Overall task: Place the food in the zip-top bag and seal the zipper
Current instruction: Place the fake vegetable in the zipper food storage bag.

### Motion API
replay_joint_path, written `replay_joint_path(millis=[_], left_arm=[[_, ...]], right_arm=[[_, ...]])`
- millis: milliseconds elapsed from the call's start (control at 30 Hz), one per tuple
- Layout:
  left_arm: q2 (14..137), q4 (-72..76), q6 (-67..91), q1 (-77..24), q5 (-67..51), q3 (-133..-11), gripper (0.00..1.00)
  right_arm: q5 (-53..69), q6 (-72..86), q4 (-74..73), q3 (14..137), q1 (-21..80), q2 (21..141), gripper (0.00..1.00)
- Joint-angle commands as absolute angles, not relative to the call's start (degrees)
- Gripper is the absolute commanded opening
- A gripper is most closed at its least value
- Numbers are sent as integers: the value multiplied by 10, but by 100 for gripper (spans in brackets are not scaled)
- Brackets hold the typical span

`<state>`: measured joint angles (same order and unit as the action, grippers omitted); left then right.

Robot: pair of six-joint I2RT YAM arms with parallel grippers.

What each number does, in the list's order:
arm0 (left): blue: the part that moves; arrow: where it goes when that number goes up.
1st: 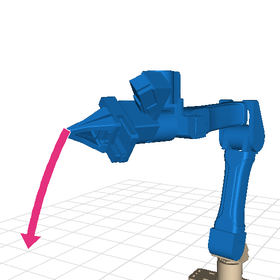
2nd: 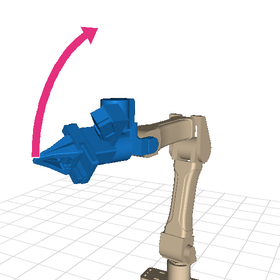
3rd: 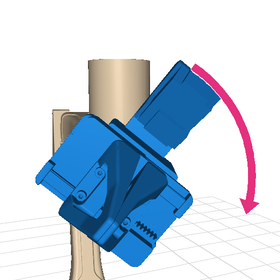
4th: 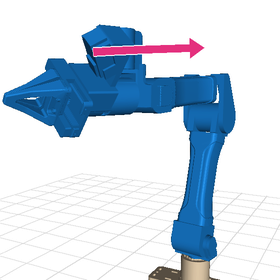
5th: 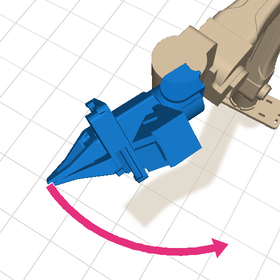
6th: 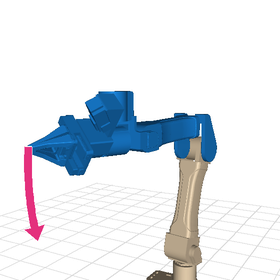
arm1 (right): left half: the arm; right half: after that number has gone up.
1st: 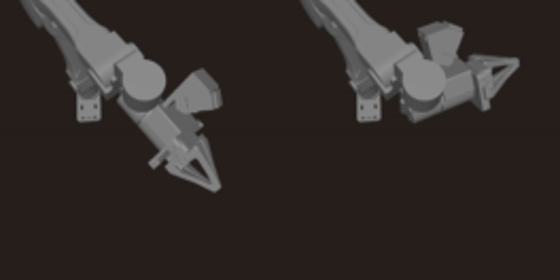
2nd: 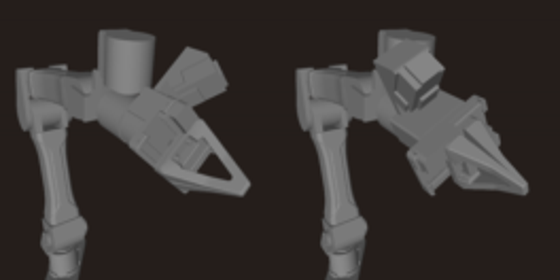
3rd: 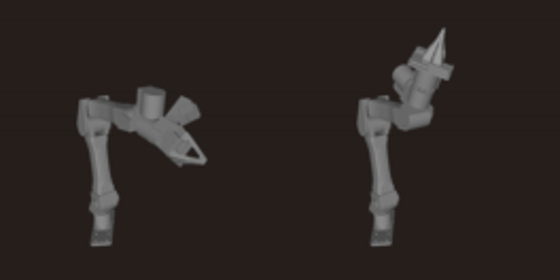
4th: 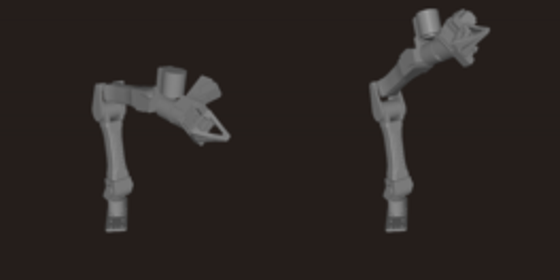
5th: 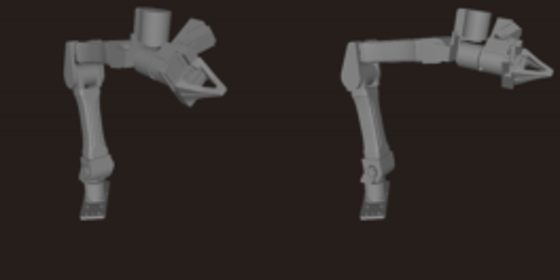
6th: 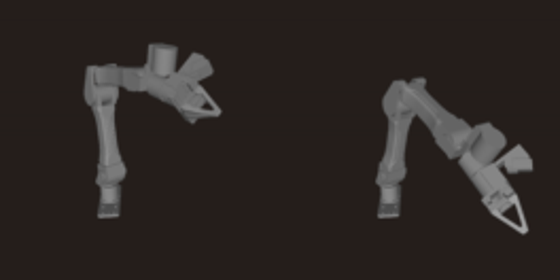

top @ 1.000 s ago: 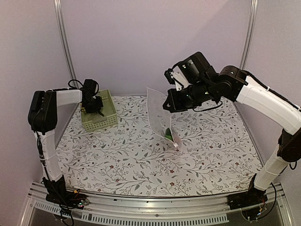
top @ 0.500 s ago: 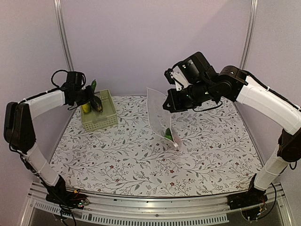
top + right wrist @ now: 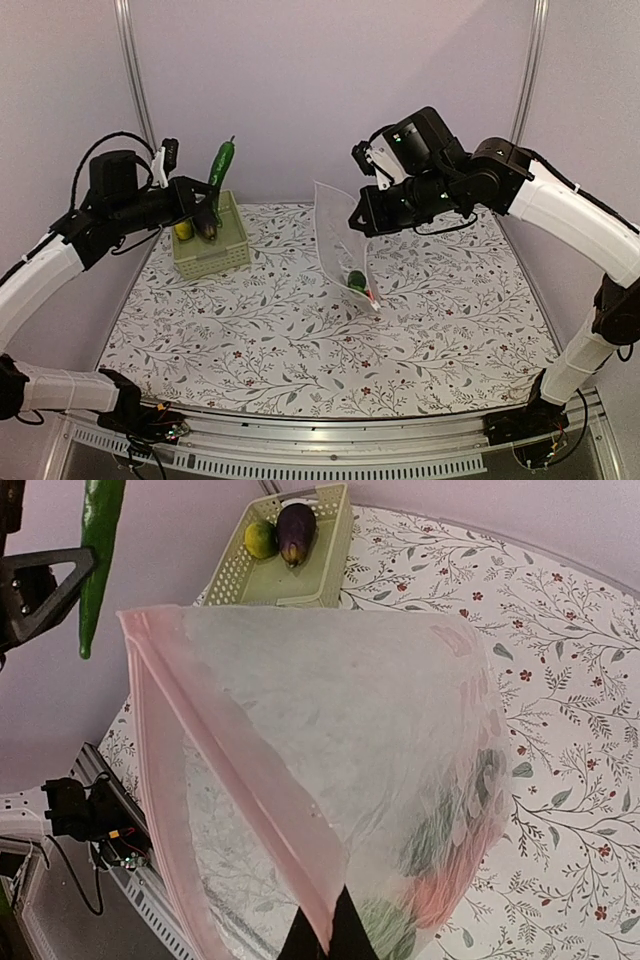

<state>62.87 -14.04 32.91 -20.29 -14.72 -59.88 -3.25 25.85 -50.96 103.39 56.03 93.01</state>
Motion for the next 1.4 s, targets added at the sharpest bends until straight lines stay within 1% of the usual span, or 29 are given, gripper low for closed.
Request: replay_joint_path(millis=[0,133,267,367,600,700,933,1033,1167,1367], left_arm=[[574,-155,325,-279,-173,-588,16],[550,-120,294,-371,-123,-594,16],[577,-87,270,-434,-111,-621,17],[621,-102,281,-476,-93,-661,17],[713,-176,352,-547,-101,-740,16],[715,-211,379,-559,-84,-742,16],[701,-235,447,-563,-90,-694,16],[717,-261,451,-565,-92,-696,15],[734,-281,451,-565,-86,-706,15],[758,-316,455,-565,-58,-724,15]], right_arm=[[-48,242,-502,1030,560,918,0],[-32,246,-494,1032,561,928,0],[-27,251,-490,1033,564,933,0],[-34,252,-491,1033,565,932,0],[-93,239,-491,1038,566,933,0],[-106,232,-492,1041,567,936,0],[-108,224,-491,1046,566,945,0],[-116,215,-490,1046,569,948,0],[-158,197,-487,1043,578,953,0],[-174,186,-483,1040,584,958,0]])
